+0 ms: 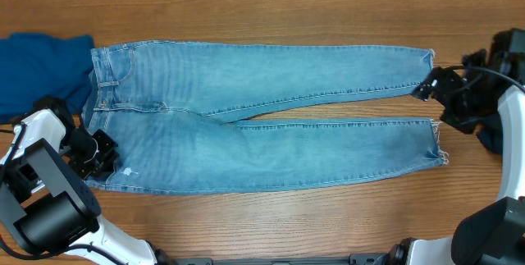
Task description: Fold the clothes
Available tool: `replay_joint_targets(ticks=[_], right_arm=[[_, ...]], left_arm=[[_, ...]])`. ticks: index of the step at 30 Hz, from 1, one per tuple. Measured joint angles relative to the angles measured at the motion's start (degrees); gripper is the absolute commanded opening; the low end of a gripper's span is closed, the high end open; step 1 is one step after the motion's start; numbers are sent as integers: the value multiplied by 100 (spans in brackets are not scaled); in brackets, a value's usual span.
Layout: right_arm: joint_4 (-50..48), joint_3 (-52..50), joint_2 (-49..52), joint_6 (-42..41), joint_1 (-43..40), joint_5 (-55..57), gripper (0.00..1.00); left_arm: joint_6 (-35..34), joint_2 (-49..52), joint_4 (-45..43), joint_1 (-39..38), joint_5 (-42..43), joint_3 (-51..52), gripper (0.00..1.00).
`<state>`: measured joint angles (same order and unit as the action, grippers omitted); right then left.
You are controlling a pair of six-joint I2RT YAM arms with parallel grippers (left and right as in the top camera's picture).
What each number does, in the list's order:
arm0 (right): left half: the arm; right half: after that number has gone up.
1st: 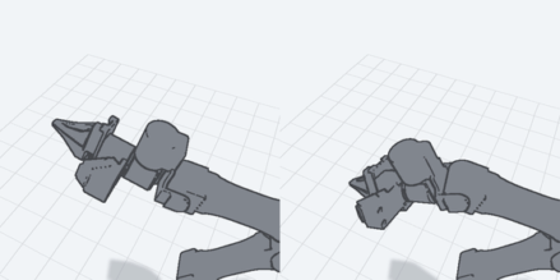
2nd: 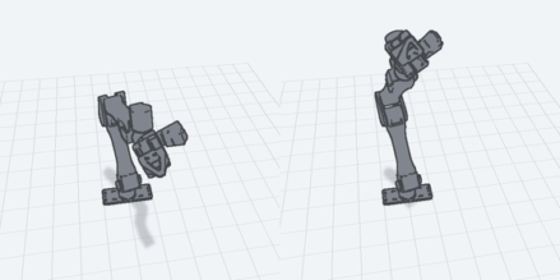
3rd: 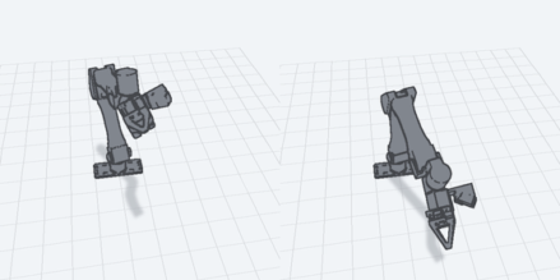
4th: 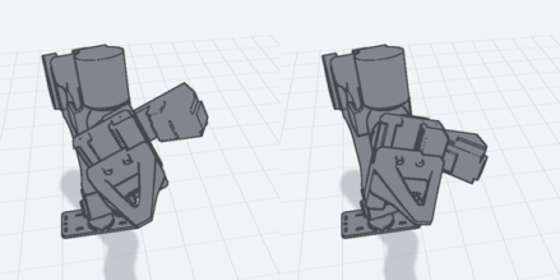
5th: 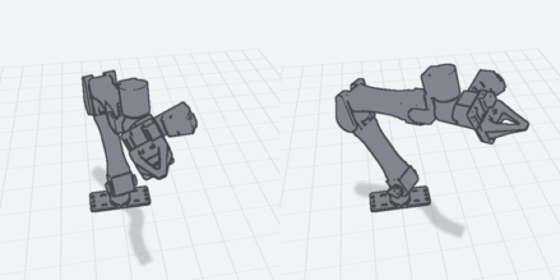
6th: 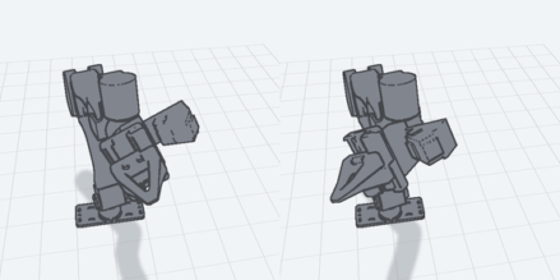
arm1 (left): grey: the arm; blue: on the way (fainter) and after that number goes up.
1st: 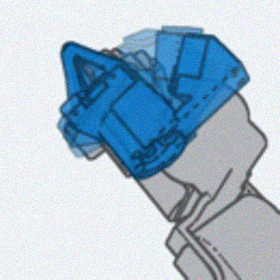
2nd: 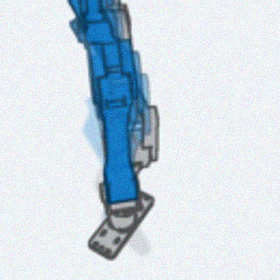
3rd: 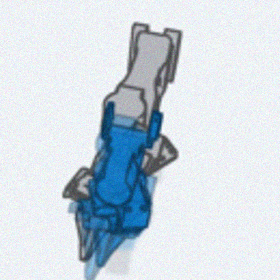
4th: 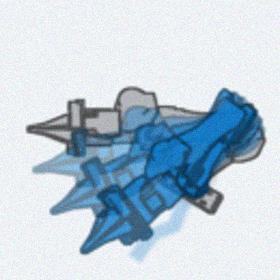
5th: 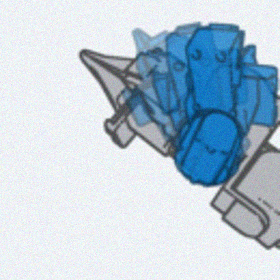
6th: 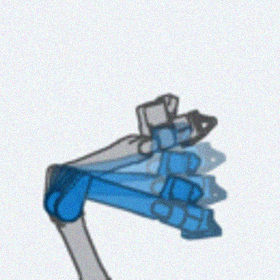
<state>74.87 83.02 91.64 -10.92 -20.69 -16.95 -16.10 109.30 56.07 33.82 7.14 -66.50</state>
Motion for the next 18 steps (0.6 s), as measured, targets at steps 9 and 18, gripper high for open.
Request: replay_joint_targets(ticks=[9, 18], right_arm=[[-372, -590, 0, 122, 623, 13, 87], [-466, -813, 0, -341, 706, -2, 99]], left_arm=[[839, -254, -125, -662, 455, -138, 32], [1222, -1567, -33, -2144, 289, -343, 40]])
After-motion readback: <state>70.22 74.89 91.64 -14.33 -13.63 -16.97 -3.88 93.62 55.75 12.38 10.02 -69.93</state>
